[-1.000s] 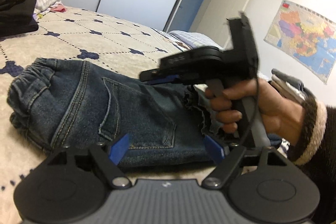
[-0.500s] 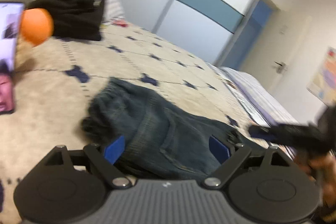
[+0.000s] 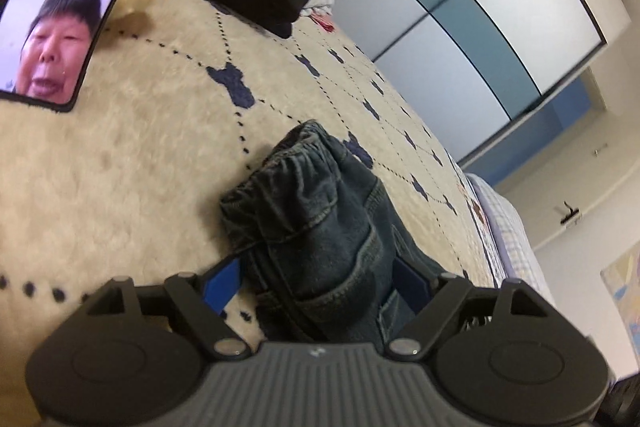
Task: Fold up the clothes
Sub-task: 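Lift the waistband with the left gripper while the right gripper presses the jeans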
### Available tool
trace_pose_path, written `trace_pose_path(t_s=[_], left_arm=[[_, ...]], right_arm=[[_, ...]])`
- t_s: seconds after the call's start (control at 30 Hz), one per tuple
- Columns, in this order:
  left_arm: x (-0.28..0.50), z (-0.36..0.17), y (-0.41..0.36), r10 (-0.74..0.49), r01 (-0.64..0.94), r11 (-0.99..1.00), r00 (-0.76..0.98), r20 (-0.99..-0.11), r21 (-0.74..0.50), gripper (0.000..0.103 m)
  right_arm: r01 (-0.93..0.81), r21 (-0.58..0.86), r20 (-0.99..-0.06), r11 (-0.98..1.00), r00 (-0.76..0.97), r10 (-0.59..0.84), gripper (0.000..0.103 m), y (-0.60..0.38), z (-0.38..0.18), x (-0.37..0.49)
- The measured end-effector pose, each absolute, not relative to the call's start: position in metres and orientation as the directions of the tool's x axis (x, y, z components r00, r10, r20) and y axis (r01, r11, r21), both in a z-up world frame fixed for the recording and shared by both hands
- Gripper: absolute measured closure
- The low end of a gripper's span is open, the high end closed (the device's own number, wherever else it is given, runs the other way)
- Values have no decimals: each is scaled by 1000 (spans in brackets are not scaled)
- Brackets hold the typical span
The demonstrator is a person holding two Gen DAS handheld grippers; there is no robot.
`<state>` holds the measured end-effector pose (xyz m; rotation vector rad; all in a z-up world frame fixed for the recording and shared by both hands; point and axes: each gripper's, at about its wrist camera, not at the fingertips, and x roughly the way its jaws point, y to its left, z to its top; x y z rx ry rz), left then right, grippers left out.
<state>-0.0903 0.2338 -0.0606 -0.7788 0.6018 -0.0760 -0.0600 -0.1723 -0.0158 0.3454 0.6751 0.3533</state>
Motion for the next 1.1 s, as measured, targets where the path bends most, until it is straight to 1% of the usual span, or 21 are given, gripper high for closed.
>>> trace_pose_path(t_s=[0.1,0.23,0.27,0.3,0.33,0.4,0.5,0.53,0.6,0.67,0.77,0.9,1.0,1.1], left_arm=[[-88,-63,232,-268,-165,709,836,-479,-686,20],[-86,-64,229,-246,-179,709,844,-477,-682,21],[-85,-65,228,-239,-184,711,845,-479,-679,24],[-85,-65,227,-230,-190,714,845,-482,-674,31],[-85,-66,227,-220,-197,719,845,-487,-667,36],[-85,-66,225,-202,-209,727,845,-495,-654,48],[-88,-63,220,-185,-198,744,856,-482,-638,60],[-90,-61,218,-177,-193,752,862,-475,-630,61],[-94,-56,214,-165,-178,764,876,-454,-620,68],[-98,-50,212,-163,-153,767,893,-419,-623,71],[-104,-38,206,-166,-103,775,918,-359,-623,73],[-110,-21,193,-175,-35,793,943,-282,-609,75],[-113,-10,183,-187,13,805,955,-232,-594,75],[-115,-3,175,-209,53,808,957,-201,-587,75]], right_arm=[[-200,416,-565,887,707,425,62,-172,-26,-61],[-221,398,-572,890,699,429,62,-166,-31,-65],[-228,393,-572,891,698,432,62,-164,-32,-66],[-238,383,-574,892,696,432,62,-161,-33,-68],[-247,368,-576,896,696,429,62,-158,-34,-70],[-267,338,-580,903,697,423,62,-152,-36,-74],[-303,298,-585,905,692,424,62,-141,-40,-78],[-314,284,-585,906,691,423,62,-138,-40,-79],[-339,252,-587,907,691,421,62,-131,-41,-81],[-367,215,-597,905,684,419,62,-124,-44,-82],[-395,139,-615,908,684,392,61,-112,-49,-83],[-395,90,-622,914,695,361,61,-104,-48,-85],[-408,160,-597,899,686,417,64,-109,-41,-80],[-376,251,-578,892,680,450,64,-117,-39,-65]])
